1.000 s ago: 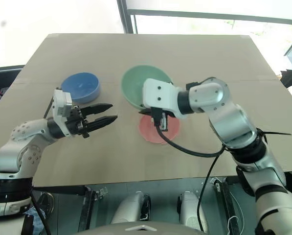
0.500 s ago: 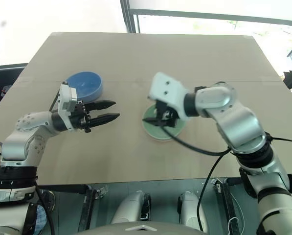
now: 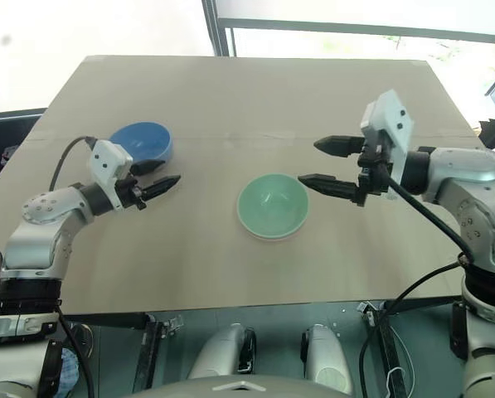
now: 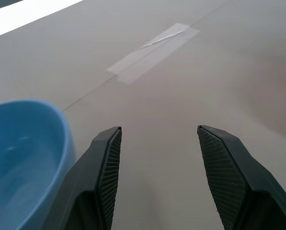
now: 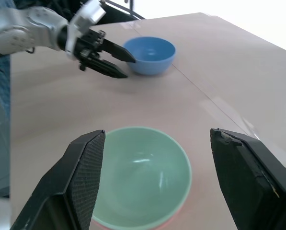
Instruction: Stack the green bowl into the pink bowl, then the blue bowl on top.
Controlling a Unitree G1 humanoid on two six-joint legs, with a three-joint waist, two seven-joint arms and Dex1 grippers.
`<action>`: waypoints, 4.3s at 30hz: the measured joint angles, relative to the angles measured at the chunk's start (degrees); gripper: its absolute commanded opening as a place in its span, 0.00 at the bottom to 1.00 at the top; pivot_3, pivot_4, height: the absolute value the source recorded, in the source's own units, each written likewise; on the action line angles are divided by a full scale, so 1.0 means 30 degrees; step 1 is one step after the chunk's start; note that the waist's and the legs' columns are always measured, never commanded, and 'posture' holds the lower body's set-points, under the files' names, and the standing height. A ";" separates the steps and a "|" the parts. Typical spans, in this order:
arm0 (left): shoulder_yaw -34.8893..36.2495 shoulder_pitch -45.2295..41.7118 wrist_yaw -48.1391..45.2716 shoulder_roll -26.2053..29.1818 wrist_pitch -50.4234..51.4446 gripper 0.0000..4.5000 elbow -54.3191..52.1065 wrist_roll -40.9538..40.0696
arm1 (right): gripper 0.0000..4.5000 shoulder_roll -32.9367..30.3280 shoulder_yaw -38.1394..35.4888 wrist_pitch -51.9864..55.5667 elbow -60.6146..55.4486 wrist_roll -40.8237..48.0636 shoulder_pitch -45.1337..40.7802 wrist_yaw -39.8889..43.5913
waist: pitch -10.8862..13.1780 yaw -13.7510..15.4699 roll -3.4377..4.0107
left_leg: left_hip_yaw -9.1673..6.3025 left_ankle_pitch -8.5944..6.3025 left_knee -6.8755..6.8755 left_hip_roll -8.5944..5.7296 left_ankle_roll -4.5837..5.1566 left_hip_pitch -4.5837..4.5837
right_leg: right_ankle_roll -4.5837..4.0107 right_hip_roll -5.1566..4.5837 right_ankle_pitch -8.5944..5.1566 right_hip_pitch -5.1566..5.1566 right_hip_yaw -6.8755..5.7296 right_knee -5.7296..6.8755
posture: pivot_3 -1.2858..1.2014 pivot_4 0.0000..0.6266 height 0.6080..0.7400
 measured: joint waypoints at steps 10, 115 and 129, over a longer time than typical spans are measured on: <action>-0.0147 -0.2087 0.1490 -0.0011 -0.1750 0.60 0.2823 0.1755 | 0.81 -0.1621 0.0633 -0.1049 0.0269 0.0144 0.0277 -0.0841 | -0.0004 0.0377 -0.0009 | 0.0005 -0.0009 -0.0004 -0.0013 0.0014 -0.0029 | 0.0002 0.0000 0.0001 -0.0006 -0.0006 0.0006 | 0.52 0.24 1.00; 0.1571 0.3291 -0.1875 -0.0811 0.7059 0.55 -0.8073 -0.4564 | 0.81 -0.0374 -0.0957 -1.1074 0.2393 -0.0888 1.2112 -0.2451 | -0.0028 0.0437 -0.0027 | -0.0073 -0.0050 0.0320 0.0007 0.0086 -0.0180 | 0.0053 0.0008 0.0026 -0.0022 -0.0043 0.0012 | 0.52 0.24 1.00; 0.2920 0.6876 -0.0140 -0.0936 0.6211 0.55 -0.9684 -0.5067 | 0.81 -0.0157 -0.1481 -1.3377 0.4521 -0.1084 1.3015 -0.0620 | -0.0022 0.0429 -0.0002 | -0.0023 -0.0058 0.0225 0.0010 0.0082 0.0136 | 0.0030 -0.0007 0.0015 0.0230 0.0027 -0.0006 | 0.52 0.24 1.00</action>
